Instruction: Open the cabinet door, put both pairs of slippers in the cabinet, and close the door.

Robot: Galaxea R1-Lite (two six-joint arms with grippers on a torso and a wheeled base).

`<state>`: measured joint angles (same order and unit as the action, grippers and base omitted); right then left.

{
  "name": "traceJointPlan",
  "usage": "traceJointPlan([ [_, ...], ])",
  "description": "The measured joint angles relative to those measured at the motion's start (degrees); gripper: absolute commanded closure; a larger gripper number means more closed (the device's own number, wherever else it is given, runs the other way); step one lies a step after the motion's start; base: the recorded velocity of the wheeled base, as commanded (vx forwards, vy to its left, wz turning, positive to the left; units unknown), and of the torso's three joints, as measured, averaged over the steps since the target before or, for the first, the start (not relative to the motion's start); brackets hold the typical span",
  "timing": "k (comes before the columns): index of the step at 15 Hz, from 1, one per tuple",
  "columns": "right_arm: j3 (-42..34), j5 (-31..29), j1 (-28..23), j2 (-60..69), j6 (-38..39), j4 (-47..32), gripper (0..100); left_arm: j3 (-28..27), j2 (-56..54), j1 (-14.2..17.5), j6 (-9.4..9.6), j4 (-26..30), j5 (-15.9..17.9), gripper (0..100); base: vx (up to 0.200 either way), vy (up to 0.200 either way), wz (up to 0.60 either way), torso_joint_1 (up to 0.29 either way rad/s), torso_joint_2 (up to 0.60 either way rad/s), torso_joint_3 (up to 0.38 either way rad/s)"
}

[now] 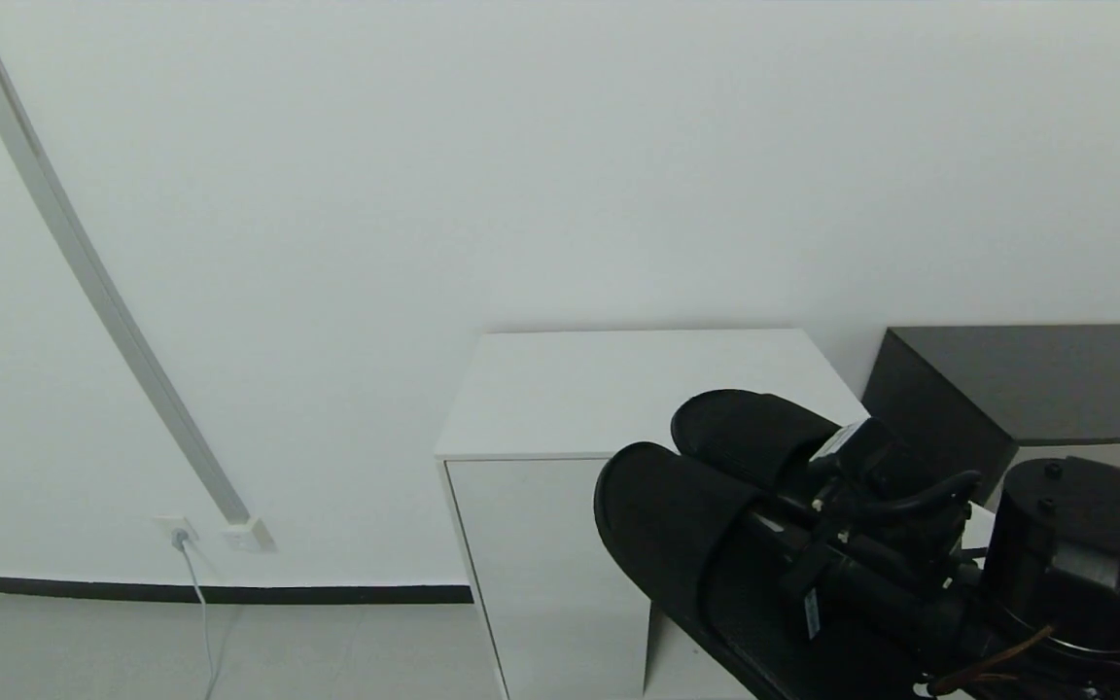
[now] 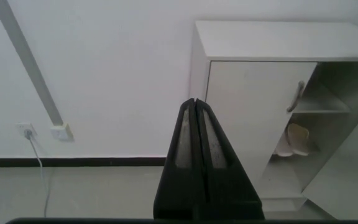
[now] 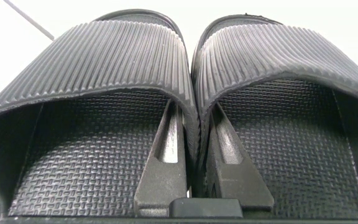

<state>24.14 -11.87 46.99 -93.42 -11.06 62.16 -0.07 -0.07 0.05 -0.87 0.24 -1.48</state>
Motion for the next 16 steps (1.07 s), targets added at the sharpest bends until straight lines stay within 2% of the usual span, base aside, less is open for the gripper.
traceJointPlan([
  [7,-0.49,0.0,-0.09,-0.02,1.13,0.09,100,-0.04,0.0,-0.02,0.02,0.0,0.02,100,0.0,-0.2,0.0,0.002,0.0,0.0],
  [16,-1.07,1.15,-1.79,-1.38,1.29,0.22,100,-0.02,0.0,0.02,-0.06,0.0,0.09,100,0.0,0.0,0.0,0.0,0.0,0.0],
])
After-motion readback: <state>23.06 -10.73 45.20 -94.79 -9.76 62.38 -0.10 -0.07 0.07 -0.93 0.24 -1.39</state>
